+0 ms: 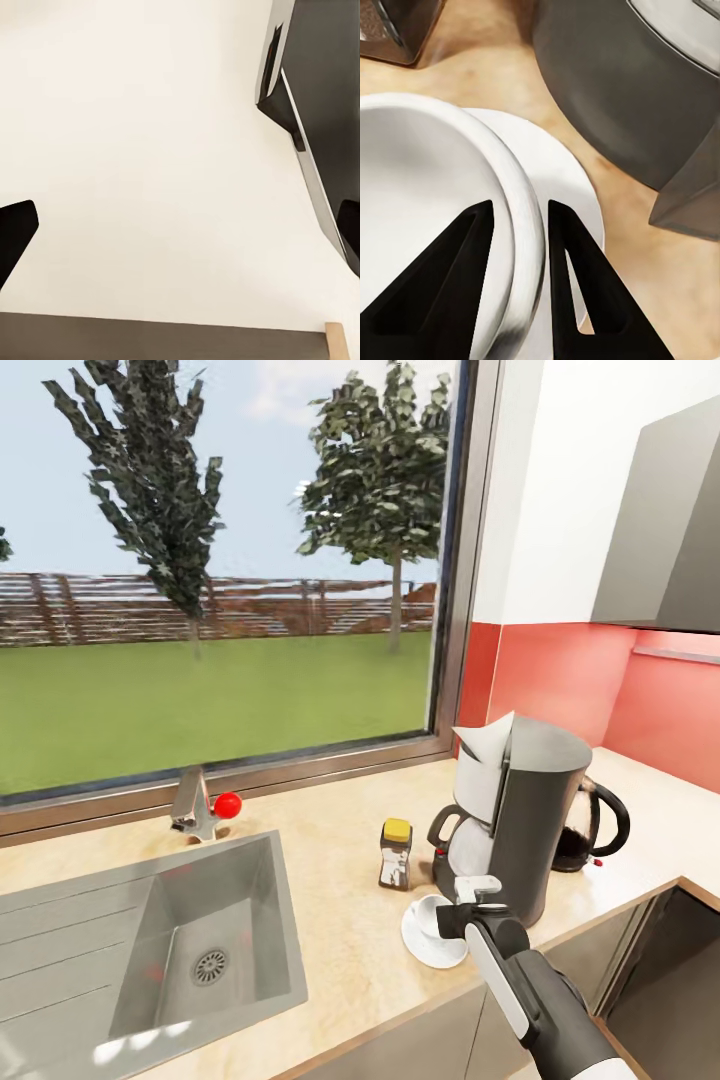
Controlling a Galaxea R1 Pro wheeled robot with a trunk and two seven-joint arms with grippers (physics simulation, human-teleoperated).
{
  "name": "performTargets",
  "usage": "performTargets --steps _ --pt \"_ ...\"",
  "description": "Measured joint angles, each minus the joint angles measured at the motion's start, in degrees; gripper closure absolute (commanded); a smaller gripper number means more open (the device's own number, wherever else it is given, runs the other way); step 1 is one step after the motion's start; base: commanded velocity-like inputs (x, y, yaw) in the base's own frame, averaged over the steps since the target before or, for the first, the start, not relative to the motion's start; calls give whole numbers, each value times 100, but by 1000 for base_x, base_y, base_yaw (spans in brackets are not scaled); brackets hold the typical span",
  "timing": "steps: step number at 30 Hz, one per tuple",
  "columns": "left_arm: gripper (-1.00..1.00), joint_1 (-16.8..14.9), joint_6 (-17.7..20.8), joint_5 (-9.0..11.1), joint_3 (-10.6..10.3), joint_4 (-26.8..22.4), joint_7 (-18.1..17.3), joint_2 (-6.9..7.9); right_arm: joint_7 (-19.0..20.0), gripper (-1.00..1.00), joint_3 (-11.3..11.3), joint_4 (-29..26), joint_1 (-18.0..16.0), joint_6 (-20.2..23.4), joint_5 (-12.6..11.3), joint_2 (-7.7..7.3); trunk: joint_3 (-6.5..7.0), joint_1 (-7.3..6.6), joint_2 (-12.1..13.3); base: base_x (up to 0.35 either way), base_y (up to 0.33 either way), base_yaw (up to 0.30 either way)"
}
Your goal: Set up a coffee station on the kitchen countertop: keep the coffee maker on the countertop, move the bottle of coffee from the kitchen shelf to the counter next to the coffee maker, place a paper coffee filter on top of the coffee maker, put the saucer next to the coffee maker with the coffee cup on the saucer, and place the electric kettle next to the coffee maker.
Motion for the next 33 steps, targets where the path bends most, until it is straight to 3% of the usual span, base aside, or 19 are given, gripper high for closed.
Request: performTargets --steps 3,4,26,33 --pt "-100 0 0 2 0 0 0 0 0 100 0 0 0 0 0 0 0 0 0 0 0 0" --pt "-100 0 0 -1 0 0 0 0 0 -100 0 0 0 0 0 0 0 0 0 0 0 0" --pt "-100 0 2 5 2 0 0 2 -2 -100 14 -65 0 0 -14 20 0 0 0 0 0 0" --pt "-100 0 0 13 7 -7 0 8 -17 -100 14 -924 -1 14 -1 33 0 0 -1 0 0 0"
